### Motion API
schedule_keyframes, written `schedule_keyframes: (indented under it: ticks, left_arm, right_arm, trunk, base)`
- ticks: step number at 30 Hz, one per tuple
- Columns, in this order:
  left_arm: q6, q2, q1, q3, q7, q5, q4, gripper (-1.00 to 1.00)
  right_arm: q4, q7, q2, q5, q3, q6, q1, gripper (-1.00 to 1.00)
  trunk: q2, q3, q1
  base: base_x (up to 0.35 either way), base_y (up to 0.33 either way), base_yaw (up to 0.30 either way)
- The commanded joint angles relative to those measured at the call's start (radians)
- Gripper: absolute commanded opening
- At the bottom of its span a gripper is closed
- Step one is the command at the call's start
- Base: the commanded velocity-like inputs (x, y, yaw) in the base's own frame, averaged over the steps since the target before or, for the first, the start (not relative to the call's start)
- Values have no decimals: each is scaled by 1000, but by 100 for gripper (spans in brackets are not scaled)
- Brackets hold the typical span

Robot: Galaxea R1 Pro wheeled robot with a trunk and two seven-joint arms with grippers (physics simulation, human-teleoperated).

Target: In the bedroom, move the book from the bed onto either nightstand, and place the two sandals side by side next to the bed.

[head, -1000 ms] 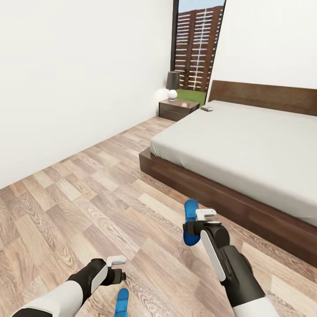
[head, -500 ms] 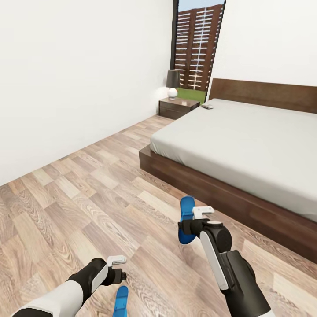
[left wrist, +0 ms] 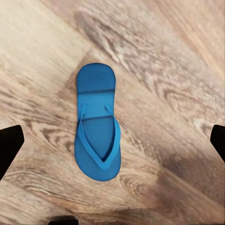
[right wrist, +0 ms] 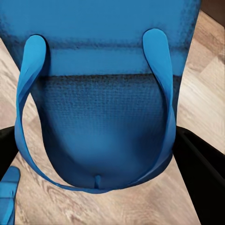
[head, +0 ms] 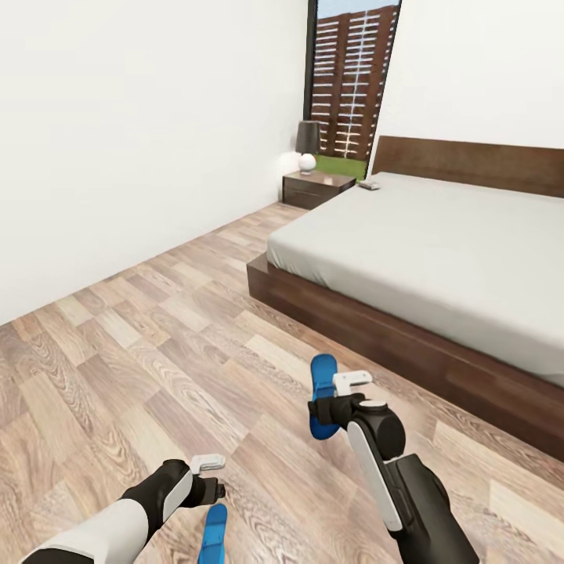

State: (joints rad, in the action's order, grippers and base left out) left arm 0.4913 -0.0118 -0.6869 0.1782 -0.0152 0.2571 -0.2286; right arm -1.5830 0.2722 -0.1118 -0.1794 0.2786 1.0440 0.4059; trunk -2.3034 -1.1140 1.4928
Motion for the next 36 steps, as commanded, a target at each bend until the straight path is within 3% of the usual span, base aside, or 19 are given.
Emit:
schedule_keyframes:
  ticks: [1,28,36]
  left_arm:
    - [4,1,0,8,0,8,-1,100]
    - [4,-2,0,7,4,5,0,100]
    - [3,-3,0,8,8,5,0,100]
  right_arm:
    - [-1,12,0,-11,2,3,0,-100]
    - [-1,12,0,-15,5,3,-14,-100]
    - [-1,12,-1,-17,5,3,-15,-100]
  trunk:
    - [-8,-4,4]
    - [-197,-89,107]
    - [-198,-120,111]
  base:
    - [0,0,0]
    - [0,0,0]
    - [0,0,0]
